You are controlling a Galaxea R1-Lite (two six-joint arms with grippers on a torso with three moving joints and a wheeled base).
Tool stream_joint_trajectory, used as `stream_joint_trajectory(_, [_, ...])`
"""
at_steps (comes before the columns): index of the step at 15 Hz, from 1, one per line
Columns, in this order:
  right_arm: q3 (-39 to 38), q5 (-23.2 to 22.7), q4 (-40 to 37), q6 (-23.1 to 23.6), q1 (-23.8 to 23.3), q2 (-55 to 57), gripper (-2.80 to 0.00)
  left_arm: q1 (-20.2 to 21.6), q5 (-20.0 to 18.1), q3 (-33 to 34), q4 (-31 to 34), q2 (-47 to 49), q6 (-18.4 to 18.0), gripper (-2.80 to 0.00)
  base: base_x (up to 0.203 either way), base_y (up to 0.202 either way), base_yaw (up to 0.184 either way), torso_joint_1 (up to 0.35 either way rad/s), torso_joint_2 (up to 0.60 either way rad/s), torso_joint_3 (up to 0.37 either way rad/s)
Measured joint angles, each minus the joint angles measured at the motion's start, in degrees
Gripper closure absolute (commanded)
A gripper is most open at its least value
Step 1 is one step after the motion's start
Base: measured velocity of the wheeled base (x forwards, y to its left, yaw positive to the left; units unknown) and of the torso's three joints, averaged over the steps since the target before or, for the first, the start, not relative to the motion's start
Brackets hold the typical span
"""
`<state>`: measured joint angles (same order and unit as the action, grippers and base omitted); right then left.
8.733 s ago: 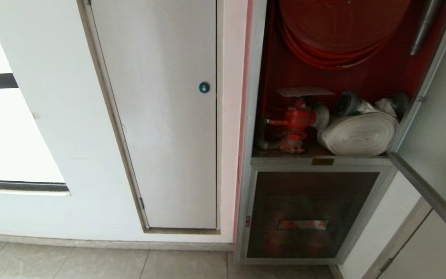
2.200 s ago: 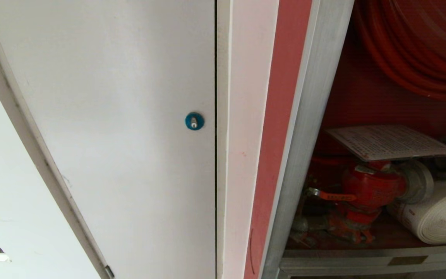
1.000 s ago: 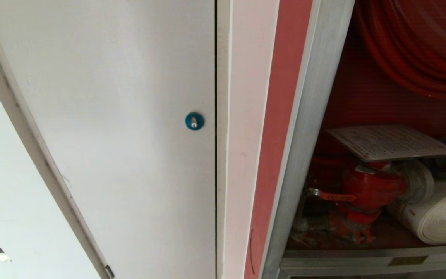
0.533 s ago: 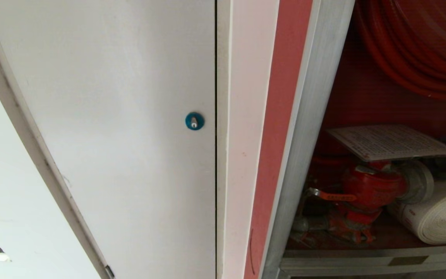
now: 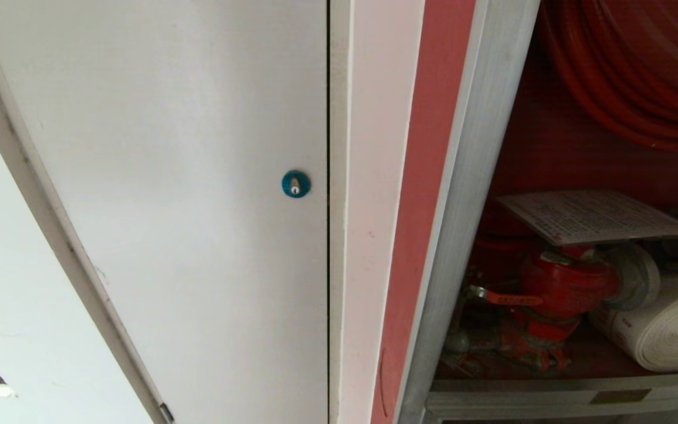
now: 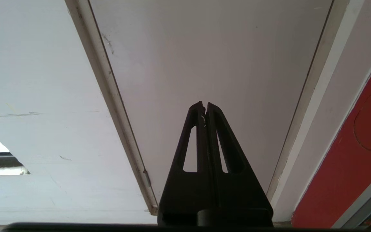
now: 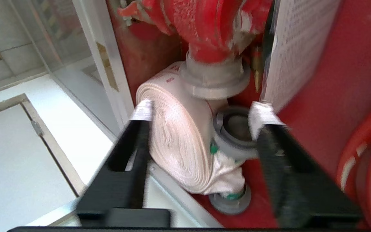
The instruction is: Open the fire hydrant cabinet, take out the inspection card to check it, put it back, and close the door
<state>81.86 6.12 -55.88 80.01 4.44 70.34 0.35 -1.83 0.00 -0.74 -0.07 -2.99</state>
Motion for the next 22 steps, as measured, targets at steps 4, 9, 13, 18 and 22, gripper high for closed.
stream_joint_trajectory(4, [0.02, 0.10, 8.16, -0.03, 0.07, 4.46, -2.80, 0.00, 0.01, 0.00, 0.00, 0.00, 0.04, 0.00, 0.000, 0.000, 0.000, 0.000, 0.00, 0.000])
stream_joint_trajectory(9, [0.05, 0.74, 13.92, -0.04, 0.05, 8.03, -2.80, 0.00, 0.00, 0.00, 0.00, 0.00, 0.03, 0.00, 0.000, 0.000, 0.000, 0.000, 0.00, 0.000])
stream_joint_trajectory(13, [0.09, 0.82, 17.58, -0.03, 0.02, 9.61, -2.80, 0.00, 0.01, 0.00, -0.02, 0.00, 0.01, 0.00, 0.000, 0.000, 0.000, 0.000, 0.00, 0.000])
stream_joint_trajectory(18, [0.36, 0.79, 21.92, -0.03, -0.48, 10.83, -2.80, 0.00, -0.01, 0.00, -0.01, 0.00, 0.01, 0.00, 0.000, 0.000, 0.000, 0.000, 0.00, 0.000])
stream_joint_trajectory(22, [0.86, 0.60, 23.88, -0.11, -0.59, 10.98, -2.80, 0.00, -0.01, 0.00, 0.00, 0.00, 0.01, 0.00, 0.000, 0.000, 0.000, 0.000, 0.00, 0.000])
